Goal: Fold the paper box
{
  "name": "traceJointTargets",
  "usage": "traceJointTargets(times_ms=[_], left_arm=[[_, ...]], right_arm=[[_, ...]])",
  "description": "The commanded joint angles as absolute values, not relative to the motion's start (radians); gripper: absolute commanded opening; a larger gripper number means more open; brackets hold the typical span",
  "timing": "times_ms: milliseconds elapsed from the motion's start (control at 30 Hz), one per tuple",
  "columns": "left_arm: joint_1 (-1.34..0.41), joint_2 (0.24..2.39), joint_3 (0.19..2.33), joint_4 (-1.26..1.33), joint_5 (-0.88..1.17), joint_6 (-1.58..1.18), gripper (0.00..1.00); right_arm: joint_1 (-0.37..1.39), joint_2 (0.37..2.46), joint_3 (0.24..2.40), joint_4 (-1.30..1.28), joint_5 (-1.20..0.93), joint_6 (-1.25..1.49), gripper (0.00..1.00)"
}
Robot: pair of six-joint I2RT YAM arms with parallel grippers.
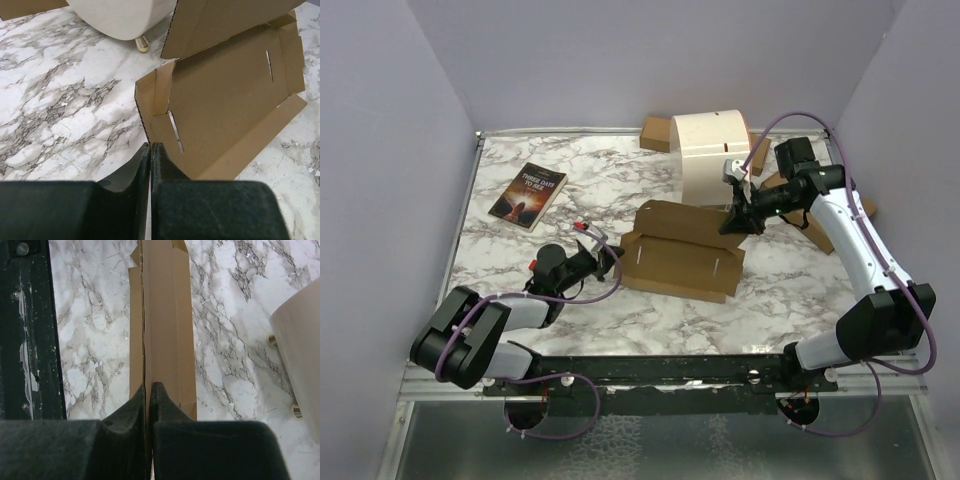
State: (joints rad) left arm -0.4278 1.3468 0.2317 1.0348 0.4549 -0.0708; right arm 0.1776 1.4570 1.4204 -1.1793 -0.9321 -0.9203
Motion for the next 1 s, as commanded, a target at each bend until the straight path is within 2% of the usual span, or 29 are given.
traceJointTargets(times_ms=[0, 333, 567, 767, 967], left_arm=[[-0.431, 1.341, 0.236, 1.043, 0.452, -0.075, 0.01], [-0.431, 1.421, 0.256, 1.168, 0.458, -0.016, 0.0], [-0.433, 1.477, 0.158, 1.406, 0.508, 0.018, 0.0], [-0.433, 1.498, 0.122, 1.471, 0.544, 0.049, 0.0], [-0.434, 1.477, 0.126, 1.446, 0.552, 0.064, 0.0]], right_arm=[[0.181, 1.422, 1.434, -1.224, -0.931, -0.921, 0.01], [0.181, 1.465, 1.558, -1.241, -1.018, -0.873, 0.01], [0.181, 1.462, 1.499, -1.111, -0.908, -0.774, 0.01], [0.181, 1.454, 1.489, -1.067, -0.896, -0.776, 0.12], [0.181, 1.487, 1.491, -1.082, -0.932, -0.804, 0.13]])
